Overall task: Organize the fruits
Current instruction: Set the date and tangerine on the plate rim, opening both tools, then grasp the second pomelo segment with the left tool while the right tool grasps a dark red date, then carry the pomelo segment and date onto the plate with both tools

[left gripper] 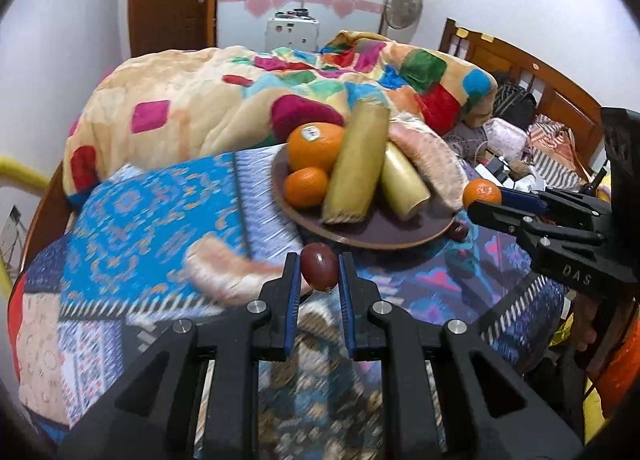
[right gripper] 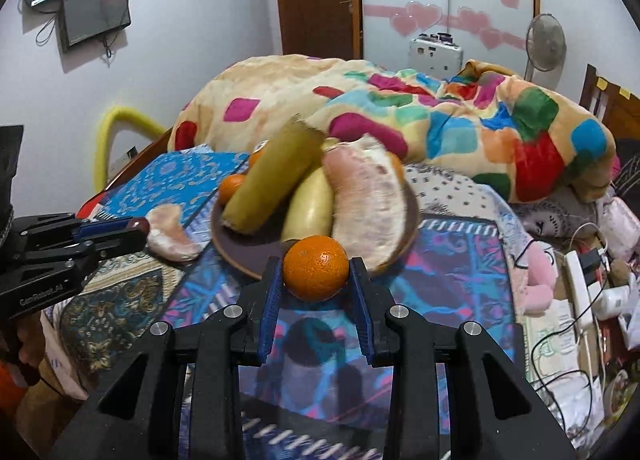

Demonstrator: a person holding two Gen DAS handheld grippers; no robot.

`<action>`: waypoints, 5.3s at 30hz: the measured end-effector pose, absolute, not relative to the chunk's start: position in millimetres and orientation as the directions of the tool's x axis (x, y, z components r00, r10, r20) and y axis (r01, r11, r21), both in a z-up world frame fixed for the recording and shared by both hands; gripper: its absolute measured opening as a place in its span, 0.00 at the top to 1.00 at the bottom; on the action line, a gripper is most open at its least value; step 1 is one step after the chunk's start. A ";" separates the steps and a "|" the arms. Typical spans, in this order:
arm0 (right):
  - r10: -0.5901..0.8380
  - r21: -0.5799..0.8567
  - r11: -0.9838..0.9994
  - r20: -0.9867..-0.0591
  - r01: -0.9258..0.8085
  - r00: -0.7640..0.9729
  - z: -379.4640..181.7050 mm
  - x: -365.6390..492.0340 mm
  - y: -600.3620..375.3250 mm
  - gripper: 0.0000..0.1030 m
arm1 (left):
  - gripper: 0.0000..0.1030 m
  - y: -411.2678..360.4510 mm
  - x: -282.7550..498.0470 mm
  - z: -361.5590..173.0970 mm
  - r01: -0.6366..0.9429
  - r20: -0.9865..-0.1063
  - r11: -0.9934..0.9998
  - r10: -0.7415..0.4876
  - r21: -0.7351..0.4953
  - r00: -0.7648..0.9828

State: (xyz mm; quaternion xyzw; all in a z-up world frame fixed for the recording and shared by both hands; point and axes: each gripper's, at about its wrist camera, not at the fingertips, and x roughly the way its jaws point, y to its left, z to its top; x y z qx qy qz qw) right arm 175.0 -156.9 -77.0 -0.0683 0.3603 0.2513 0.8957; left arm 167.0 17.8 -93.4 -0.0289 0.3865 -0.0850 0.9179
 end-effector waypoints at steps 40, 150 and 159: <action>0.456 0.054 0.798 -0.706 -0.600 0.543 -105.3 193.4 -122.8 0.70 | 0.36 60.8 188.0 -112.6 0.050 -0.744 0.997 -0.075 -0.055 0.664; 0.454 0.016 0.787 -0.691 -0.617 0.562 -94.1 216.7 -139.4 0.88 | 0.62 6.1 261.1 -92.0 0.138 -0.713 0.973 -0.231 -0.187 0.663; 0.424 -0.038 0.790 -0.688 -0.612 0.590 -92.7 208.6 -137.1 0.88 | 0.61 15.4 254.3 -98.5 0.125 -0.725 0.975 -0.221 -0.185 0.652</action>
